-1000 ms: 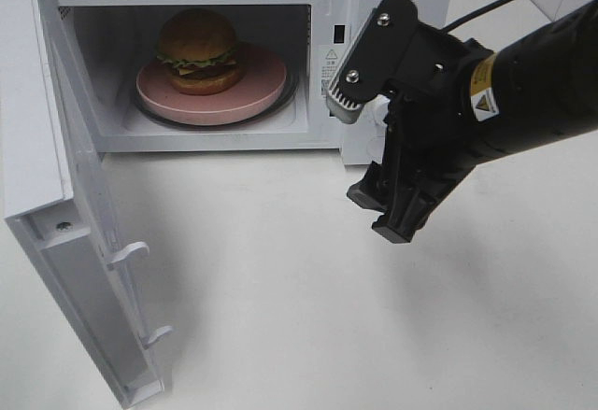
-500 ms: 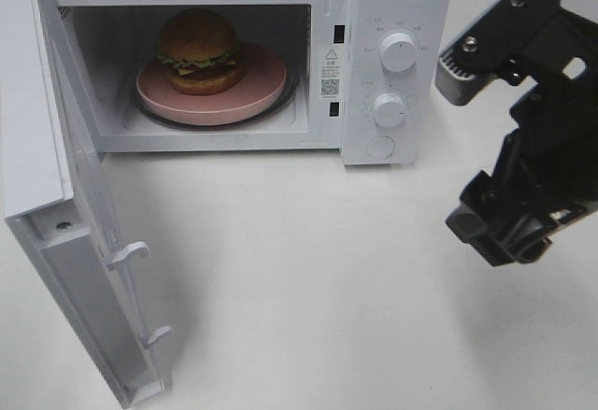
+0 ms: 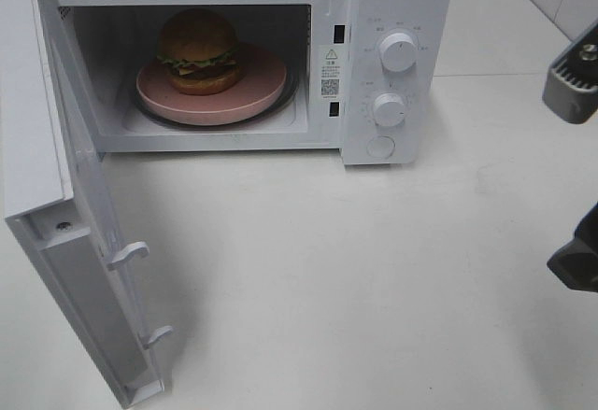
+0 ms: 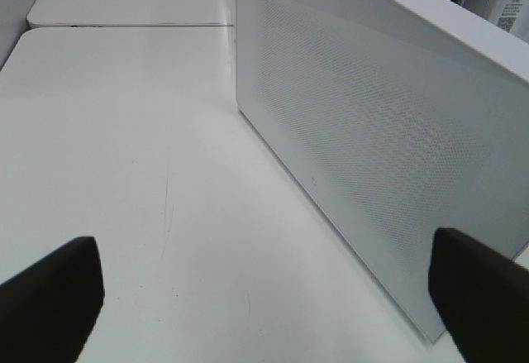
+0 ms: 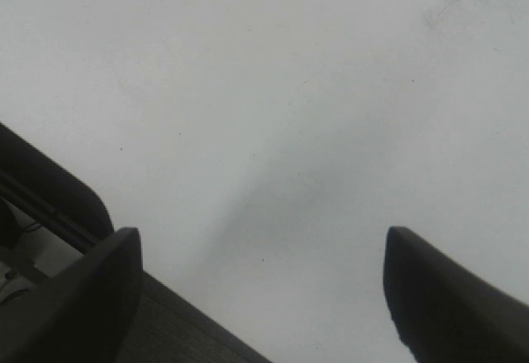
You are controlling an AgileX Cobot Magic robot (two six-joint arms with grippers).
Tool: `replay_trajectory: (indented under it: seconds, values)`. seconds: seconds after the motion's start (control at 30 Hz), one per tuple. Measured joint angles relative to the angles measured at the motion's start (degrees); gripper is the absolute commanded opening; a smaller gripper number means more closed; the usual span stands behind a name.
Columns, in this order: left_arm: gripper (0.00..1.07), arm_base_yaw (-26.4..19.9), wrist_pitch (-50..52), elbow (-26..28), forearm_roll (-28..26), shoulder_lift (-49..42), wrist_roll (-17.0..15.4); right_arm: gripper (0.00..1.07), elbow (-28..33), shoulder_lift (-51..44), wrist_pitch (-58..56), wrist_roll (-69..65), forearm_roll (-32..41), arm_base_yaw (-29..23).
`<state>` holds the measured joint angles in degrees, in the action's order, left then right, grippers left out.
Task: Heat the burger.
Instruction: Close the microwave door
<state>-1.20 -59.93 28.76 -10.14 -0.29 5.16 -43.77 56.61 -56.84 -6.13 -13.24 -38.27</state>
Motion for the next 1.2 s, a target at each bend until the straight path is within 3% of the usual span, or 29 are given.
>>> replay_trajectory:
  seconds: [0.37, 0.43, 0.53, 0.6, 0.7, 1.2]
  values:
    - [1.00, 0.00, 0.00, 0.00, 0.00, 0.00, 0.00, 0.76, 7.10, -14.04, -2.35, -0.17, 0.00, 1.43]
    - [1.00, 0.00, 0.00, 0.00, 0.00, 0.00, 0.00, 0.76, 9.91, -17.19, -2.46, -0.23, 0.17, 5.73]
    - [1.00, 0.00, 0.00, 0.00, 0.00, 0.00, 0.00, 0.76, 10.43, -18.45, -2.46, -0.23, 0.46, 7.51]
    - [1.00, 0.00, 0.00, 0.00, 0.00, 0.00, 0.00, 0.76, 11.34, -23.43, -2.52, -0.23, 2.52, 13.69]
    - [1.00, 0.00, 0.00, 0.00, 0.00, 0.00, 0.00, 0.76, 11.34, -27.04, -2.46, -0.23, 4.13, 17.42]
    - [1.00, 0.00, 0.00, 0.00, 0.00, 0.00, 0.00, 0.76, 12.83, -43.03, 0.06, -0.34, 5.44, 30.83]
